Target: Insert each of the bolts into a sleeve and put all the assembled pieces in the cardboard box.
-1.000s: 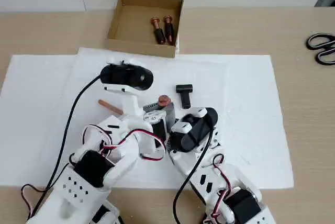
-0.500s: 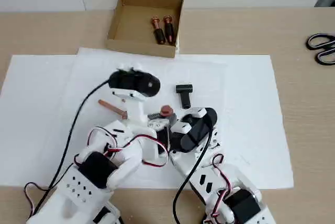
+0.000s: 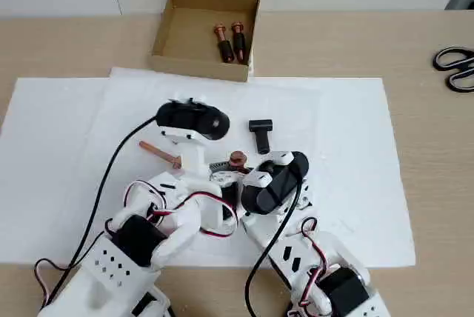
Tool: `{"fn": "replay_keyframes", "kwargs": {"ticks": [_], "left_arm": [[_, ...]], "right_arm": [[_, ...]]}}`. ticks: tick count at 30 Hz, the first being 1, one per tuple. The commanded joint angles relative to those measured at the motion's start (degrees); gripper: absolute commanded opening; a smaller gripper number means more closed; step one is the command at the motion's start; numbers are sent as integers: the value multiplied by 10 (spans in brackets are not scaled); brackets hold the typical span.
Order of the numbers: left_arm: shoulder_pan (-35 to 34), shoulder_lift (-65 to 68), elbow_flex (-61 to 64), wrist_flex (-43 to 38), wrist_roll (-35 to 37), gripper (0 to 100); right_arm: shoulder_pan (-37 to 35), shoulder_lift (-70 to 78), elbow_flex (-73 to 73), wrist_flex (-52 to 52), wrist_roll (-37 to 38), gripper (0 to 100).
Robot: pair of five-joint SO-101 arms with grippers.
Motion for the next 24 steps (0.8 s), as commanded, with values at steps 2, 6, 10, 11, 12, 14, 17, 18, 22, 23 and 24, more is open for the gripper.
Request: {"fn": "replay_keyframes", "kwargs": {"ticks": [2,6,10,11,12,14,17,18,22,23,24], "left_arm": [[-10,-13,-59,52,-5,310],[-11,-13,-109,118,-15,311],[-25,-13,-146,173,-67,311],[-39,-13,-157,188,-77,311],[-55,-12,-167,198,-94,311],[-118,-12,-188,204,-144,311],[-251,-12,-209,201,-227,311],[-295,-11,-211,200,-253,311],[-438,-10,-185,202,-367,311],[-462,-10,-176,203,-379,311],[-485,-9,-169,204,-378,311]], "right_arm": [[-2,-2,-11,-15,-4,5],[-2,-2,-11,-15,-4,5],[-1,-2,-11,-15,-4,5],[-1,-2,-11,-15,-4,5],[0,-2,-11,-15,-4,5],[0,-1,-11,-15,-4,5],[0,3,-11,-12,-4,4],[1,4,-11,-11,-4,4],[51,5,-12,-3,-3,4],[69,5,-13,1,-2,4],[86,5,-16,4,0,4]]}}
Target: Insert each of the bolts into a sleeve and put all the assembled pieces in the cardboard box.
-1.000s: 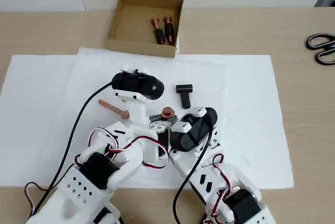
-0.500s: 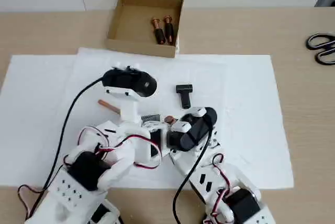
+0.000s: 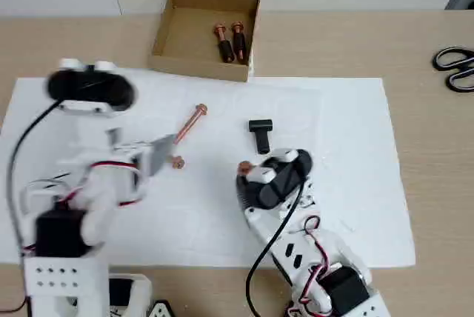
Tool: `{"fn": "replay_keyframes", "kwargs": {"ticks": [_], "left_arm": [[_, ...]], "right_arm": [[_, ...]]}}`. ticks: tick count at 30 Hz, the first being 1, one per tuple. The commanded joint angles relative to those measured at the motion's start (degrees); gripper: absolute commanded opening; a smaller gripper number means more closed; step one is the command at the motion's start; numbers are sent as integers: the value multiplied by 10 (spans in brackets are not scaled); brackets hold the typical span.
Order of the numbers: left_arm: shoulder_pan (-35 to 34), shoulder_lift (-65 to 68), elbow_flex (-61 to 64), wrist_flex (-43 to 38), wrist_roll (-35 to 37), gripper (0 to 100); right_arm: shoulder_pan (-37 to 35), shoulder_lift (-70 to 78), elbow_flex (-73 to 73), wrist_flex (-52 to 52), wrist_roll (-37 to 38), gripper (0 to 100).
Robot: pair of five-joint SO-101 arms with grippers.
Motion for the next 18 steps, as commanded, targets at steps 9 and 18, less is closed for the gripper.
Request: {"fn": "replay_keyframes", "kwargs": {"ticks": [9,18], "left_arm": [[-119,-10,36,2,14,310],[-120,-11,39,23,15,310]], "right_arm": [[70,237,-235,-24,59,4],[116,706,-571,-157,61,4]]}}
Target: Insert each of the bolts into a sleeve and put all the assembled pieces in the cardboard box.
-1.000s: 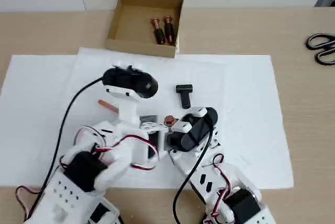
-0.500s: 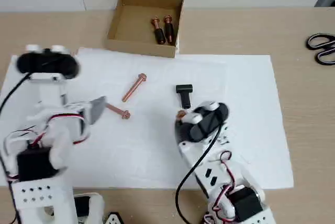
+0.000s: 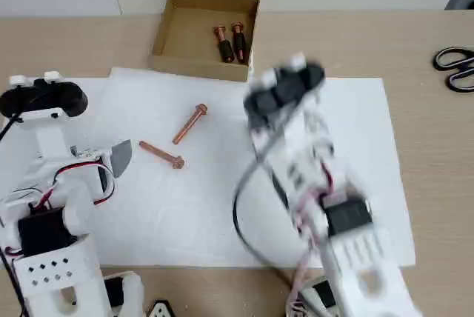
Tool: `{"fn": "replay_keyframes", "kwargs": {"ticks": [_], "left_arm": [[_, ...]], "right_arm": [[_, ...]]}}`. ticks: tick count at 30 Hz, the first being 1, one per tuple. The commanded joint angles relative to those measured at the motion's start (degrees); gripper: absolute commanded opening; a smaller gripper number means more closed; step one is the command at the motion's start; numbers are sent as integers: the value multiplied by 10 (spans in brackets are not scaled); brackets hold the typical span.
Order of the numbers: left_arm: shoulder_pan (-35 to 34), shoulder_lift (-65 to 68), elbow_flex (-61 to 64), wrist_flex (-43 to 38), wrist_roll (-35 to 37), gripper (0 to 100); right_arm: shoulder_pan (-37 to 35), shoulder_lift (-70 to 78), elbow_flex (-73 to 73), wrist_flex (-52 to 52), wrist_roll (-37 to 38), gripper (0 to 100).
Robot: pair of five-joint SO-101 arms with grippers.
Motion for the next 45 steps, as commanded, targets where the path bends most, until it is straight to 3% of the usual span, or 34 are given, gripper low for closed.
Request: {"fn": "replay_keyframes", "kwargs": {"ticks": [1,13,25,40,45], "left_arm": [[-4,-10,-3,20,3,310],[-4,-11,-4,66,3,310],[-4,-11,-3,76,3,310],[-4,-11,-3,84,3,310],[-4,-11,-3,84,3,310]], "right_arm": [[22,198,-156,-89,3,4],[23,646,-498,-291,3,4],[14,953,-771,-302,3,4],[8,1010,-825,-277,4,13],[4,974,-825,-204,4,138]]}}
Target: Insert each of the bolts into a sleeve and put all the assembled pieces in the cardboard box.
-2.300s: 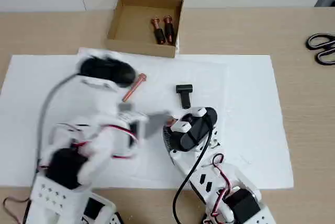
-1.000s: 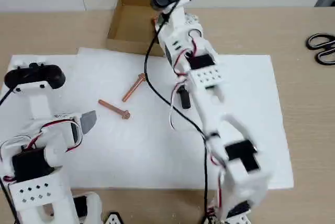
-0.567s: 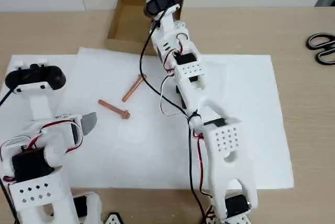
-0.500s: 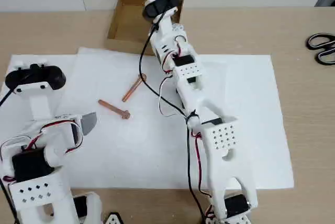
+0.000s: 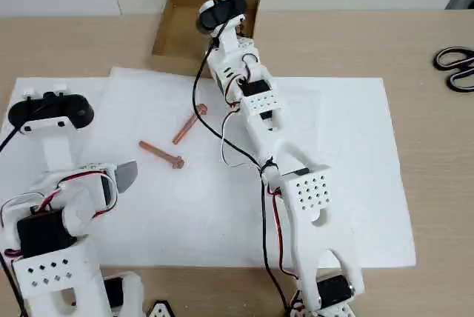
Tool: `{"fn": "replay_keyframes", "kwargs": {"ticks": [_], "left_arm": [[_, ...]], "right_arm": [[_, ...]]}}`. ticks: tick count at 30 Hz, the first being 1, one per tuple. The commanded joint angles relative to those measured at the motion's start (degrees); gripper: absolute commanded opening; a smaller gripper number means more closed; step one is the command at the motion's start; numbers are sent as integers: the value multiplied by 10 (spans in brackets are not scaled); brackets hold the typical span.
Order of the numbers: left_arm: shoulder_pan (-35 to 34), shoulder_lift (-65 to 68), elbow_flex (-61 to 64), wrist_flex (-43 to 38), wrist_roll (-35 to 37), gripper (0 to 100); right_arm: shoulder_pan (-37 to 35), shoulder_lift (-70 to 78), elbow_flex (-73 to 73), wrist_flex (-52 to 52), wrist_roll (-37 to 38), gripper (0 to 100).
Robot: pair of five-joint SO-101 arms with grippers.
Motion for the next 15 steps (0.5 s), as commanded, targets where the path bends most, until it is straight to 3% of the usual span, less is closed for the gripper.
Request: {"fn": "replay_keyframes", "kwargs": {"ticks": [1,9,15], "left_arm": [[-4,-9,-3,1,3,310],[-3,-9,-3,1,3,310],[-3,-9,-4,1,3,310]], "right_arm": [[-2,-63,-39,44,4,156],[11,-94,-51,58,4,112],[32,-208,-51,189,4,97]]}}
